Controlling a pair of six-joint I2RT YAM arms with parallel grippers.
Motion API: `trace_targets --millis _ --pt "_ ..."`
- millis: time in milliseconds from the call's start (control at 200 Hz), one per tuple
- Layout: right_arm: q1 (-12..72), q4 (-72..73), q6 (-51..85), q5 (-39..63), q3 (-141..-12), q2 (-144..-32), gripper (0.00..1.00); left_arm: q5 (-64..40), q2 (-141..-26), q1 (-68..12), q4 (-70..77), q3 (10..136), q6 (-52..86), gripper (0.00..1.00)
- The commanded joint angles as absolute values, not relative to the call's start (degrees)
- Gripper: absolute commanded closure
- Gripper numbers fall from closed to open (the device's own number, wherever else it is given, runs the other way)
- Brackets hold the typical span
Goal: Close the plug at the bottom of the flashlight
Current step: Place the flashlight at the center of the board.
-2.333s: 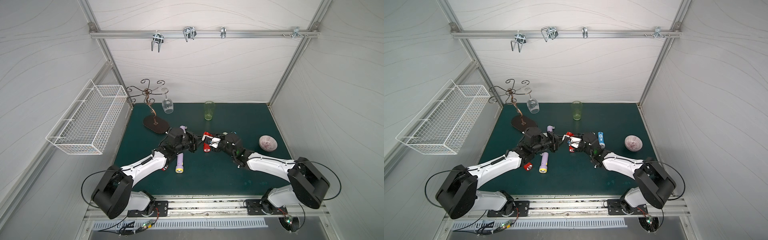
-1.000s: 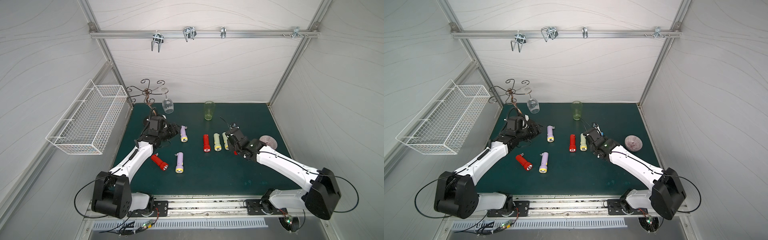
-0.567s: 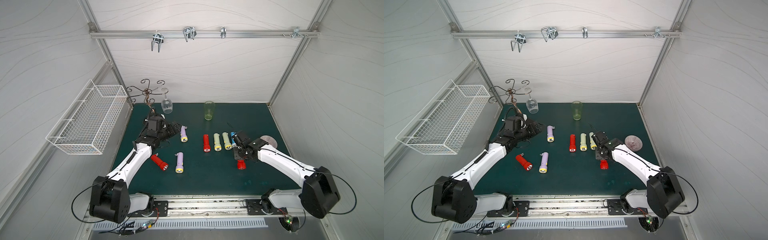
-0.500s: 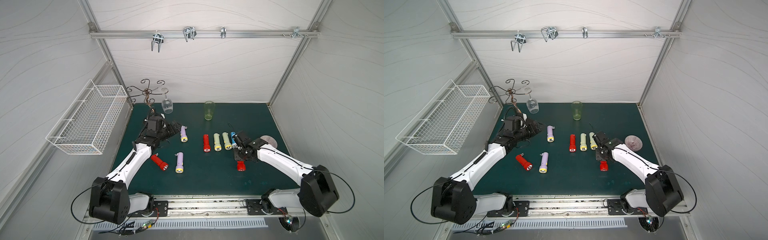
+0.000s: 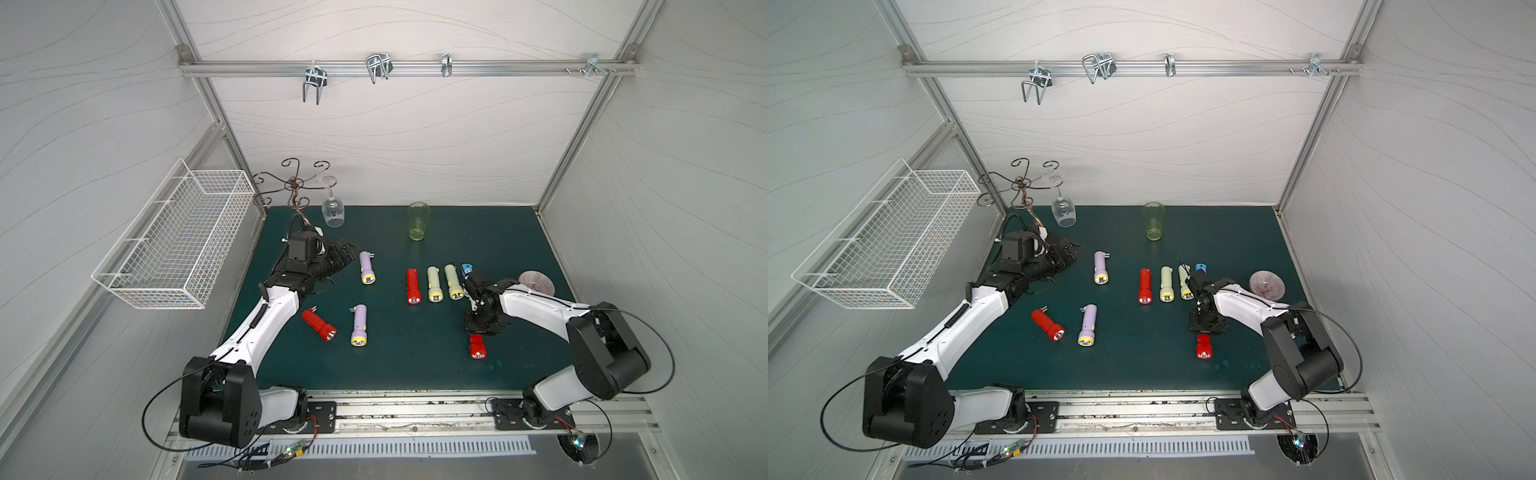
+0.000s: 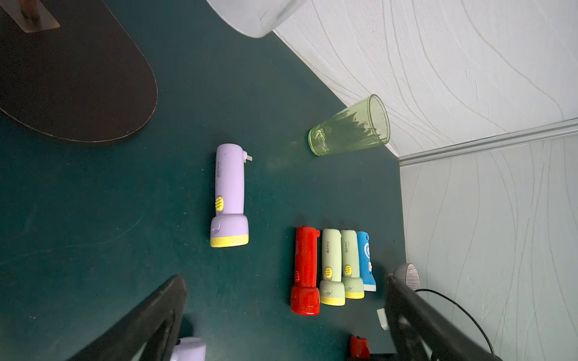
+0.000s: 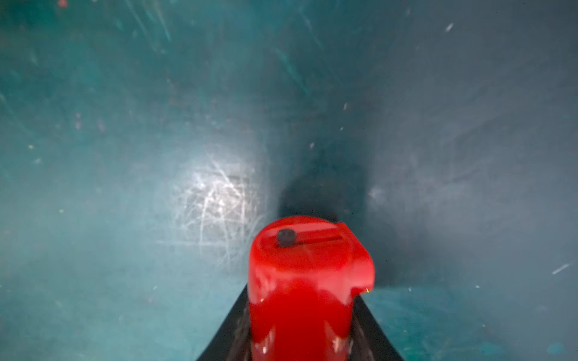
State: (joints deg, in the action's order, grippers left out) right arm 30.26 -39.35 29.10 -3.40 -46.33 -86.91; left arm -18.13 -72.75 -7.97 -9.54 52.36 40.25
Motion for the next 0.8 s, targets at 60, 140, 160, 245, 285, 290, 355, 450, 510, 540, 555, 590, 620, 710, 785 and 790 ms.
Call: trace_targets --millis 60,140,160,245,285,290,355,450,510,540,555,590,620,710,785,790 --pt "29.71 -37.71 29.76 -4.28 -45.13 -89.33 0.96 -18.9 -71.54 -7.83 -6.53 52.76 40.6 0.01" --pt "29.71 -37.7 29.54 -4.58 -44.67 -89.35 0.82 -18.9 -71.62 -7.82 -6.42 52.69 40.69 0.01" --pt "29.71 -37.77 29.47 -4.8 -44.65 -89.32 0.71 -18.99 -71.62 -7.82 -6.39 52.65 40.67 0.01" --pt "29.66 -38.27 29.27 -5.22 -44.5 -88.68 0.56 -18.98 -71.53 -7.83 -6.17 52.47 40.78 0.01" --pt "29.71 -38.48 29.18 -5.25 -44.53 -88.14 0.51 -19.03 -71.46 -7.85 -6.08 52.38 40.84 0.01" --pt "29.71 -38.53 29.22 -5.26 -44.59 -88.02 0.51 -19.01 -71.46 -7.84 -6.11 52.38 40.86 0.01" --pt "29.71 -39.08 29.22 -5.37 -44.86 -86.96 0.39 -18.99 -71.63 -7.86 -5.98 52.38 40.71 0.01" --pt "29.7 -40.47 29.11 -5.61 -46.0 -85.51 0.3 -18.87 -71.82 -7.87 -6.03 52.38 40.47 0.01" --pt "29.68 -41.7 28.68 -5.92 -47.09 -84.69 0.23 -18.8 -72.24 -7.82 -6.21 52.38 40.05 0.01" --pt "29.71 -42.4 28.42 -6.32 -47.84 -84.35 0.21 -18.51 -72.49 -7.87 -6.28 52.34 39.81 0.01" --pt "29.71 -42.8 28.18 -6.56 -48.2 -84.25 0.19 -18.39 -72.64 -7.92 -6.33 52.33 39.66 0.01" --pt "29.71 -43.61 27.92 -7.17 -49.11 -83.9 0.17 -17.88 -73.07 -8.05 -6.57 52.44 39.1 0.01" --pt "29.71 -44.19 27.59 -7.58 -49.96 -83.56 0.14 -17.26 -73.54 -8.2 -7.11 52.68 38.32 0.01" --pt "29.53 -45.42 26.32 -8.24 -52.78 -82.74 0.07 -15.48 -75.44 -9.02 -9.52 54.18 35.31 0.02" --pt "29.4 -45.38 25.02 -8.78 -54.97 -82.01 0.01 -14.29 -77.31 -9.87 -11.9 55.95 32.82 0.02" --pt "29.38 -45.32 24.86 -8.79 -55.08 -81.92 0.01 -14.22 -77.41 -9.94 -12.02 56.1 32.67 0.02"
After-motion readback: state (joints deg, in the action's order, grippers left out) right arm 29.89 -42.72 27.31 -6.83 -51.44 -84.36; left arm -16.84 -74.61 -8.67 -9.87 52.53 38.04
